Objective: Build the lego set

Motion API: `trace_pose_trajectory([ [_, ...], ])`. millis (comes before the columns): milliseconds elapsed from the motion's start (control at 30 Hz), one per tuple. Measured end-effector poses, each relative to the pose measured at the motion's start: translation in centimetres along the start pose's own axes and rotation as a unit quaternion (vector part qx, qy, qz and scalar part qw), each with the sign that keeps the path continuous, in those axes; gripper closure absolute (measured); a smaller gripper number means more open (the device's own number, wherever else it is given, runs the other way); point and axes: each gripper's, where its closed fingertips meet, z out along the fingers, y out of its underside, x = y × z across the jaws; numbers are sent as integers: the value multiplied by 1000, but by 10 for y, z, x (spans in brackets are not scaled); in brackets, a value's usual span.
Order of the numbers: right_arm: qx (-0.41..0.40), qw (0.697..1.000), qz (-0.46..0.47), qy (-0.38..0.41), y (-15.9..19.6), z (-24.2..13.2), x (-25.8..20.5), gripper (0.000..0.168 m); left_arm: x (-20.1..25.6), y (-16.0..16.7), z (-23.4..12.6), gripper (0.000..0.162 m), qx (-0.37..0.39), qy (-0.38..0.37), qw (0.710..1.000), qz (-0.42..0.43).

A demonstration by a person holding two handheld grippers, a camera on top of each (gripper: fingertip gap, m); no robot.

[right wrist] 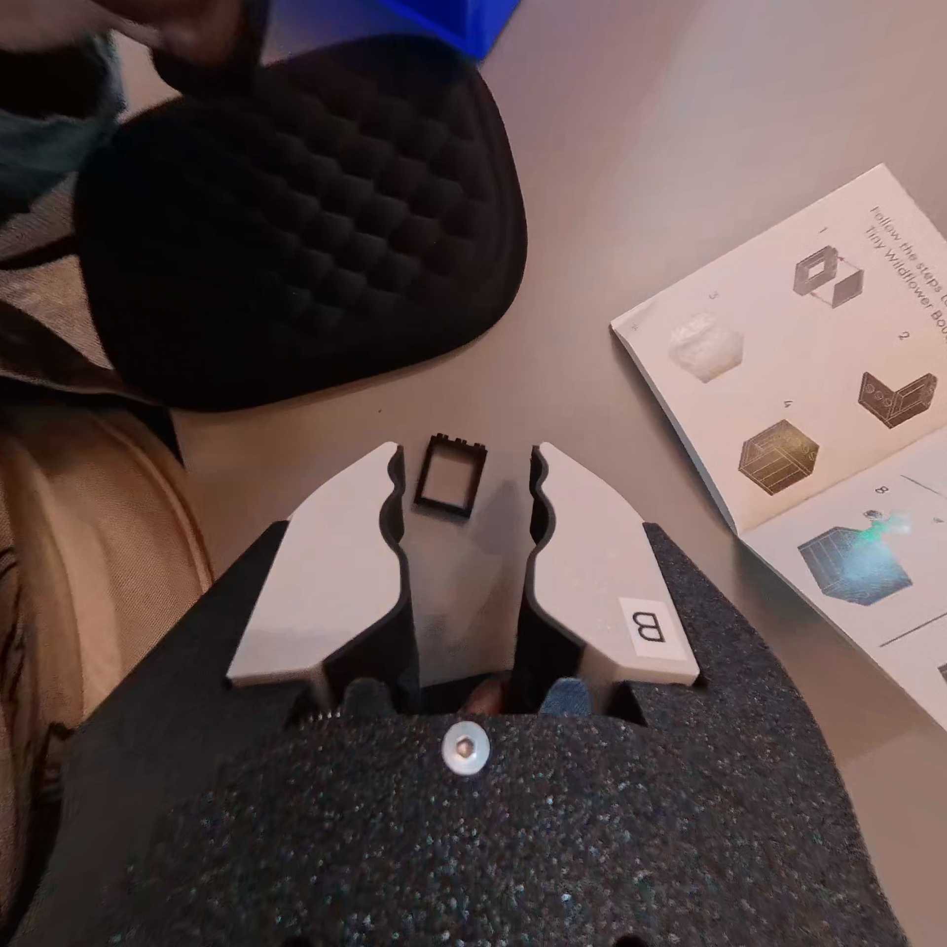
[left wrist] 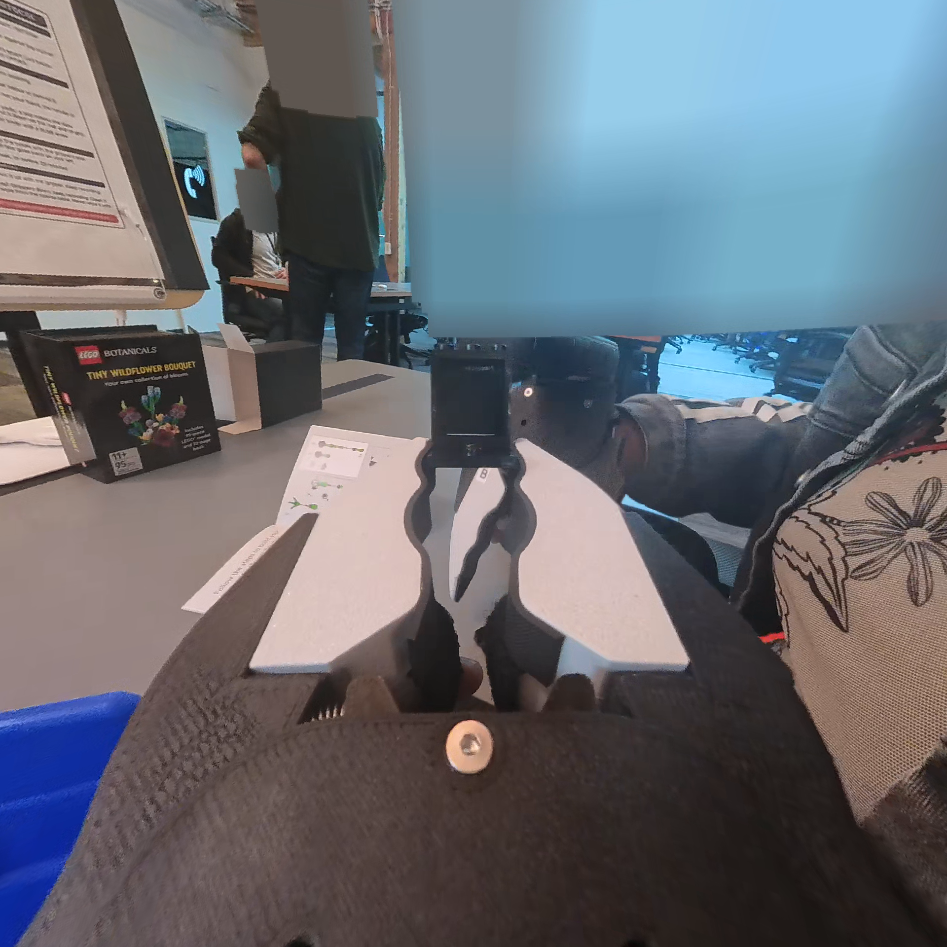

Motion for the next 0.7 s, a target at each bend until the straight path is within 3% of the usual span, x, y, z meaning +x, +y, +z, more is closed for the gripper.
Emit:
trace_pose_trajectory([
  [133, -56, 998, -4, 30, 6, 14, -1, 127, -1, -2, -2, 135, 17, 4, 1000, -10],
  [167, -55, 998, -9, 21, 7, 17, -5, 141, -1, -2, -2, 135, 20, 6, 1000, -12],
  [233, -32, 999, -7, 17, 8, 15, -6, 145, 1, 0, -1, 140, 21, 14, 1000, -18],
  [300, 45, 999, -12, 14, 0, -3, -3, 145, 3, 0, -1, 136, 24, 21, 999, -20],
  [400, 256, 967, 5, -2, -15, -66, 1, 145, 7, 2, 3, 135, 26, 33, 999, -23],
  [500, 344, 938, 14, 48, 27, -103, 21, 145, 10, 5, 9, 135, 27, 46, 998, -31],
  [600, 312, 946, 30, 85, 73, -101, 26, 145, 14, 9, 17, 135, 22, 57, 997, -37],
  [700, 292, 949, 26, 120, 98, -100, 22, 145, 18, 10, 24, 135, 14, 59, 998, -31],
])
